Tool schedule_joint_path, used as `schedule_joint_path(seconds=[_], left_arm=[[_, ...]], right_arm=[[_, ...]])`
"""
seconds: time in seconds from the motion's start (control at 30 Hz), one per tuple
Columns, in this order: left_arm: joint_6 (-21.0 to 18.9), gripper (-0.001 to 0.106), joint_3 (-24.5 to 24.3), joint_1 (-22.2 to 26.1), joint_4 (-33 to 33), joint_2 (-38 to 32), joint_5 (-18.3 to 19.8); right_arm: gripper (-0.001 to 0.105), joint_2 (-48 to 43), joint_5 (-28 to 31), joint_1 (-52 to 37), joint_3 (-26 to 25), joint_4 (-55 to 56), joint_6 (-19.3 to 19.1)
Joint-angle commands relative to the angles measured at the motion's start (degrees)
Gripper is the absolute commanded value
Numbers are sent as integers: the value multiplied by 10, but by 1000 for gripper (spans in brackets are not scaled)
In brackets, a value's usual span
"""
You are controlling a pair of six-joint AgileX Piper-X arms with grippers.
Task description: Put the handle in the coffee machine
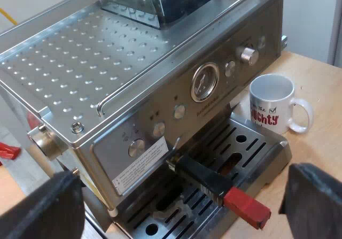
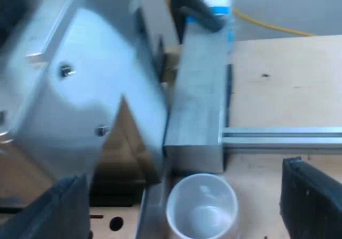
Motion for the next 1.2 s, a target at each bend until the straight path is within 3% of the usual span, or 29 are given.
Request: schedule_joint_path(seconds=[0.03,0.2,0.37,0.6,0.77,0.87,1.0,1.2], left_arm=[[-9,78,-2,2,-3,-1,4],[-9,78,-2,2,1,-5,4],[-9,78,-2,2,1,-22,4],[-6,78,-2,2,1,-46,-1],[-6,78,-2,12,1,-46,-3],[-15,78,-2,45,1,-46,9],[-20,78,-2,64,1,-48,55],[-18,78,-2,64,20,-48,64]], right_arm=[[74,-7,-63,-82,-6,5,-18],[74,-7,-118,-179,-6,31,-51],[74,-25,-154,-234,-4,48,-51],[74,-82,-154,-235,7,54,-51],[74,-137,-190,-222,7,53,-51],[74,-178,-194,-216,7,54,-51],[74,-218,-194,-216,7,54,-48],[74,-249,-194,-216,7,55,-48]])
